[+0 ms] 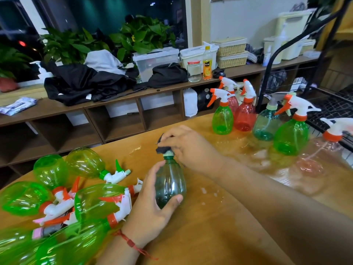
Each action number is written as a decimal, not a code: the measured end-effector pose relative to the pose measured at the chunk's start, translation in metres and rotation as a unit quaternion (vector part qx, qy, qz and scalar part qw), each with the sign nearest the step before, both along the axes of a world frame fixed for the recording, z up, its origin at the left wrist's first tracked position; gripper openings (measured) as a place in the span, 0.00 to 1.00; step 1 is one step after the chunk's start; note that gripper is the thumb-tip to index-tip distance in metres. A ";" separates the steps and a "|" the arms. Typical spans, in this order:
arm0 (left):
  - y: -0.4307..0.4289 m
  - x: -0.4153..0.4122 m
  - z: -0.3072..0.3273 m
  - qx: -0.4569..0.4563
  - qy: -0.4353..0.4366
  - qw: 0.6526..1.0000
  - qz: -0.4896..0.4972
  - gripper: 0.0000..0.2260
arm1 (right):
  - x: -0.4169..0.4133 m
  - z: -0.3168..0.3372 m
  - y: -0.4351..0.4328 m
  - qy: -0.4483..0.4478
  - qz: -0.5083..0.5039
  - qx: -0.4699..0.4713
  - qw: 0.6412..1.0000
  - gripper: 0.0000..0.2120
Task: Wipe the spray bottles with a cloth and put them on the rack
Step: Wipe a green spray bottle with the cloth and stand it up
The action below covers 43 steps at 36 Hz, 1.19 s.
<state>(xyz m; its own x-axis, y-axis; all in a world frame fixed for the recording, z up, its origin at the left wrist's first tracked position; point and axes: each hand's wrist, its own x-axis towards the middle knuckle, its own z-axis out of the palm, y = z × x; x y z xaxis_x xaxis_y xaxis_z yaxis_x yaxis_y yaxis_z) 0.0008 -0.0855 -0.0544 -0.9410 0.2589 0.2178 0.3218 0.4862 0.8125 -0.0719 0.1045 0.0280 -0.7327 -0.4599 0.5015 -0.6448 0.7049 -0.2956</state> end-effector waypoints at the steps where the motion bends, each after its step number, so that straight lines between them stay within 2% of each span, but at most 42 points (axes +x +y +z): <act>1: 0.001 0.000 0.000 -0.002 -0.002 1.000 -0.004 0.39 | -0.005 0.000 0.004 0.007 -0.024 -0.017 1.000 0.18; 4: 0.003 0.001 -0.001 -0.010 -0.005 1.000 -0.005 0.39 | -0.012 -0.001 0.011 0.020 -0.095 -0.061 0.993 0.17; 9: 0.000 -0.001 -0.001 0.001 -0.005 1.000 0.003 0.38 | 0.006 -0.012 0.001 0.022 0.016 0.004 1.000 0.17; 11: -0.001 -0.001 -0.002 0.009 -0.008 1.000 -0.003 0.38 | -0.003 -0.014 0.012 0.019 -0.010 -0.021 1.000 0.16; 14: 0.001 -0.002 -0.002 0.004 -0.012 1.000 -0.010 0.38 | -0.012 -0.015 0.032 -0.020 -0.069 -0.108 0.992 0.17; 16: 0.001 -0.002 -0.003 0.002 -0.013 1.000 -0.012 0.38 | -0.009 -0.018 0.033 -0.025 -0.080 -0.096 0.992 0.16; 18: 0.002 -0.002 -0.002 0.004 -0.018 1.000 -0.012 0.37 | -0.003 -0.024 0.031 -0.011 -0.060 -0.068 0.996 0.16; 20: 0.002 -0.001 0.000 0.006 -0.019 1.000 -0.013 0.37 | 0.002 -0.026 0.034 -0.037 -0.032 -0.066 0.997 0.18; 22: 0.002 0.001 0.001 0.001 -0.013 1.000 -0.017 0.36 | 0.002 -0.021 0.040 -0.058 -0.028 -0.092 0.994 0.18; 26: 0.001 0.004 0.003 -0.020 0.006 0.999 -0.025 0.37 | -0.004 -0.009 0.055 -0.033 -0.101 -0.197 0.975 0.19; 28: 0.001 0.005 0.005 -0.031 0.017 0.999 -0.030 0.38 | -0.008 -0.008 0.058 -0.041 -0.108 -0.212 0.970 0.19; 35: -0.008 -0.003 0.013 -0.097 0.038 0.994 -0.038 0.39 | -0.010 -0.015 0.057 -0.104 -0.090 -0.285 0.949 0.16; 41: -0.009 -0.003 0.012 -0.106 0.066 0.992 -0.027 0.38 | -0.015 -0.011 0.050 -0.175 -0.034 -0.382 0.907 0.15; 43: -0.009 -0.003 0.011 -0.112 0.080 0.990 -0.021 0.38 | -0.014 -0.008 0.046 -0.161 -0.022 -0.380 0.911 0.15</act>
<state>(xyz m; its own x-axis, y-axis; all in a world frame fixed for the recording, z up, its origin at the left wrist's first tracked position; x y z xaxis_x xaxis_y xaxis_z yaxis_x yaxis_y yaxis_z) -0.0022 -0.0942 -0.0431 -0.8861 0.3562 0.2965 0.4622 0.6322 0.6218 -0.0858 0.1507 0.0203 -0.9073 -0.0371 0.4188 -0.4148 0.2409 -0.8774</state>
